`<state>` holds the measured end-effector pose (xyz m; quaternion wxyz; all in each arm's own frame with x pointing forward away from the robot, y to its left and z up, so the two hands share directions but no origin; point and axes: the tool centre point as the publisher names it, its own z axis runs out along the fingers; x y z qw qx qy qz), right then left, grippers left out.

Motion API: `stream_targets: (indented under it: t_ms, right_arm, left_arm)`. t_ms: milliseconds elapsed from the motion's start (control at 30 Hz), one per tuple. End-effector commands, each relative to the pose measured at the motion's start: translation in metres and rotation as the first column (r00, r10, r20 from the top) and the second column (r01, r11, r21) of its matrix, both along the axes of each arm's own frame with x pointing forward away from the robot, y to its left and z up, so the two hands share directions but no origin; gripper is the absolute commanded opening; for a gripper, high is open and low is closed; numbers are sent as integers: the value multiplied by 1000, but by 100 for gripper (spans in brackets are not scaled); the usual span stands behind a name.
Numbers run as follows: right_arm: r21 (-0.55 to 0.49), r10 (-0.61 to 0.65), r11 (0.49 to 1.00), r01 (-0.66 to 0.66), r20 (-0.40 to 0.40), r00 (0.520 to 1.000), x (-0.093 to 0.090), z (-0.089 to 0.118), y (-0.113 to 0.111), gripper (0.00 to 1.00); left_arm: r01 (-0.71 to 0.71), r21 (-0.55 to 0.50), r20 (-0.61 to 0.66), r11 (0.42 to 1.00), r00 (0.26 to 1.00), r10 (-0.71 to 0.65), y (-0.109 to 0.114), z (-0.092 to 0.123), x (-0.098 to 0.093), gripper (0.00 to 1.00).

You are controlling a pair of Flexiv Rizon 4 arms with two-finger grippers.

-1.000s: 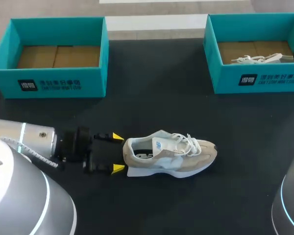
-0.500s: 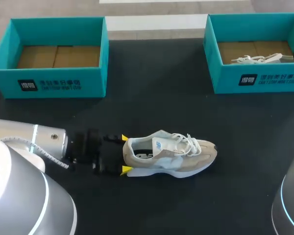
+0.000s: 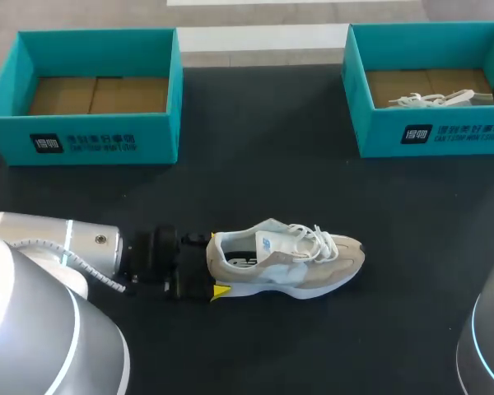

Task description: Take the shoe out of the shoebox, open the shoe tongue, remove and reinsert the insole, then place the shoe into the shoebox

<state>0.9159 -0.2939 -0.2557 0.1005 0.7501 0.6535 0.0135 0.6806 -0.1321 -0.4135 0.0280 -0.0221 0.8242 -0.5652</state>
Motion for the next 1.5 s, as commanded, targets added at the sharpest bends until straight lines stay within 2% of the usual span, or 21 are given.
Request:
stream_targets:
  t_ms: [33, 200, 300, 367, 400, 467, 500, 767, 1500]
  right_arm:
    - [0, -1, 1000, 1, 1, 1000, 0, 0, 0, 100]
    - [0, -1, 1000, 1, 1, 1000, 0, 0, 0, 100]
    - [0, -1, 1000, 1, 1, 1000, 0, 0, 0, 100]
    - [0, -1, 1000, 1, 1, 1000, 0, 0, 0, 100]
    - [0, -1, 1000, 1, 1, 1000, 0, 0, 0, 100]
    - [0, -1, 1000, 1, 1, 1000, 0, 0, 0, 100]
    - [0, -1, 1000, 1, 1, 1000, 0, 0, 0, 100]
    - [0, -1, 1000, 1, 1, 1000, 0, 0, 0, 100]
    - [0, -1, 1000, 1, 1, 1000, 0, 0, 0, 100]
  left_arm:
    - [-12, -2, -4, 1000, 1000, 12, -8, -4, 4, 100]
    - [-26, -7, -14, 1000, 1000, 26, -10, -5, 6, 100]
    - [-29, -5, -15, 1000, 999, 29, -10, -5, 7, 86]
    - [-29, -2, -14, 1000, 999, 29, -10, -5, 7, 53]
    - [-27, -1, -15, 1000, 1000, 27, -10, -5, 7, 44]
    - [-24, 3, -16, 1000, 1000, 24, -10, -4, 7, 20]
    - [-23, 4, -16, 1000, 1000, 23, -9, -4, 6, 0]
    - [-34, 3, -15, 999, 999, 34, 2, 1, 9, 0]
    - [-34, 21, -23, 999, 999, 34, 3, -6, 9, 0]
